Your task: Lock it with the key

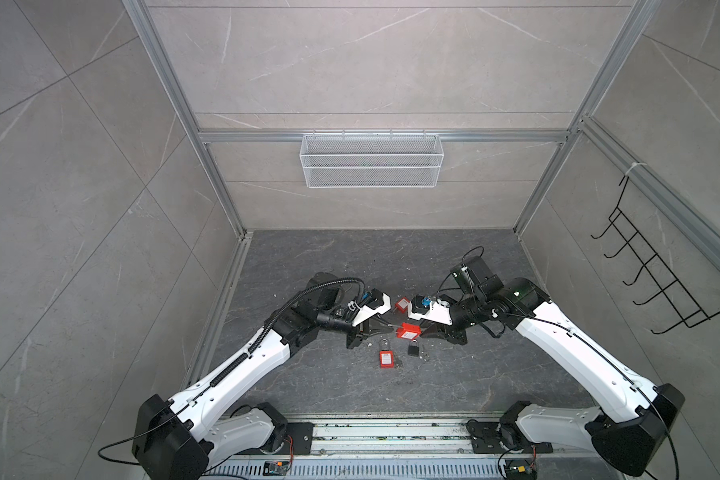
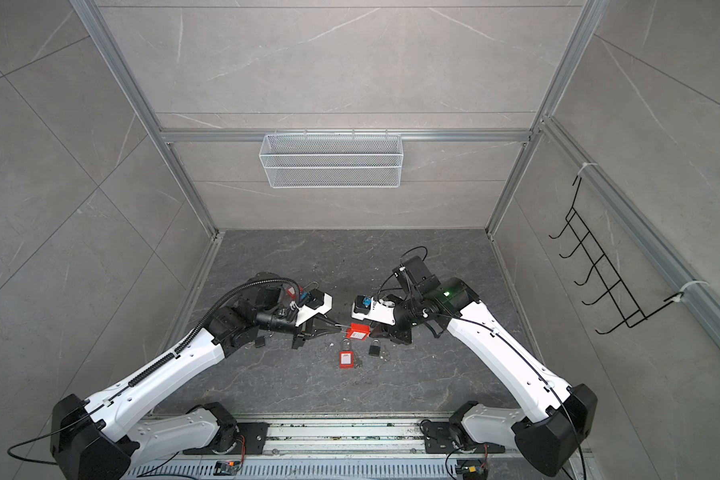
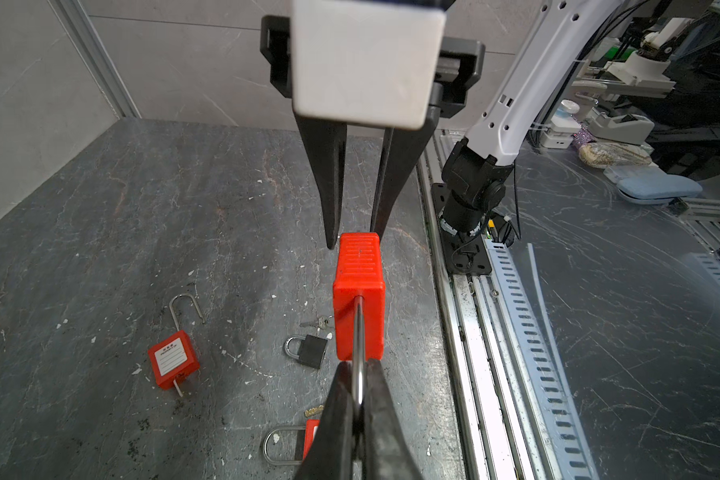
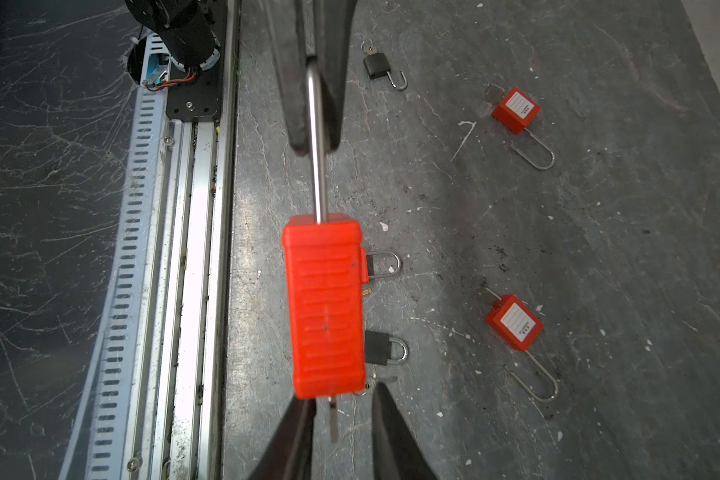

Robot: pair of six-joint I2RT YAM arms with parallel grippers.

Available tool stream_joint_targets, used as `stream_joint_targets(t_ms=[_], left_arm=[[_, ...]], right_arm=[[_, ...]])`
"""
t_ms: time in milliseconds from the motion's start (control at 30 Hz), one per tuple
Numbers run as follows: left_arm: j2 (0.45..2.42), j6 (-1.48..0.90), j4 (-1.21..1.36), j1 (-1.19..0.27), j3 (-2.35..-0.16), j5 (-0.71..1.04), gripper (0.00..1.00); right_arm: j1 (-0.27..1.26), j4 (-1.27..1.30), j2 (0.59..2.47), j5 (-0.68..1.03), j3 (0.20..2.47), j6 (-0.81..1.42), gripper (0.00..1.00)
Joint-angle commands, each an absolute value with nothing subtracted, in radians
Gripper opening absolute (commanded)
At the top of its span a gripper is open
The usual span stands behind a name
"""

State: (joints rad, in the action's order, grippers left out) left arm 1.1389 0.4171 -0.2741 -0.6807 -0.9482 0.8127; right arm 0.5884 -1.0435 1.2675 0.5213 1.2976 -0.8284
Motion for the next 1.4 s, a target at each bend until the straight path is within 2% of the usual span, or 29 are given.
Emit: stream_joint_targets(t_ms=[0, 100, 267, 367, 933, 1133, 1367], left_arm=[[1.133, 0.439, -0.256, -0.684, -0.993, 0.828, 0.00], [1.133, 0.439, -0.263, -0.685, -0.993, 0.830, 0.00], [1.131, 0.451, -0.287, -0.685, -0.996, 0.825, 0.00], [1.130, 0.471, -0.316, -0.684, -0.999, 0.810, 0.00], [1.030, 0.565, -0.434, -0.641, -0.951, 0.718, 0.00], [1.100, 0.719, -0.772, -0.622, -1.058, 0.623, 0.00], [1.292, 0.807, -1.156, -0.620, -1.209, 0.482, 0.00]], right_arm=[[0.586, -1.076, 1.272, 0.542, 1.282, -0.840, 0.27], [0.586, -1.068, 1.273, 0.559, 1.281, -0.838, 0.25], [0.586, -1.072, 1.281, 0.564, 1.279, -0.851, 0.04], [0.586, -1.081, 1.277, 0.546, 1.268, -0.859, 0.00], [0.548, -1.036, 1.212, 0.500, 1.096, -0.778, 0.00], [0.544, -0.962, 1.221, 0.397, 1.081, -0.632, 0.00], [0.540, -0.830, 1.203, 0.348, 1.036, -0.418, 0.00]])
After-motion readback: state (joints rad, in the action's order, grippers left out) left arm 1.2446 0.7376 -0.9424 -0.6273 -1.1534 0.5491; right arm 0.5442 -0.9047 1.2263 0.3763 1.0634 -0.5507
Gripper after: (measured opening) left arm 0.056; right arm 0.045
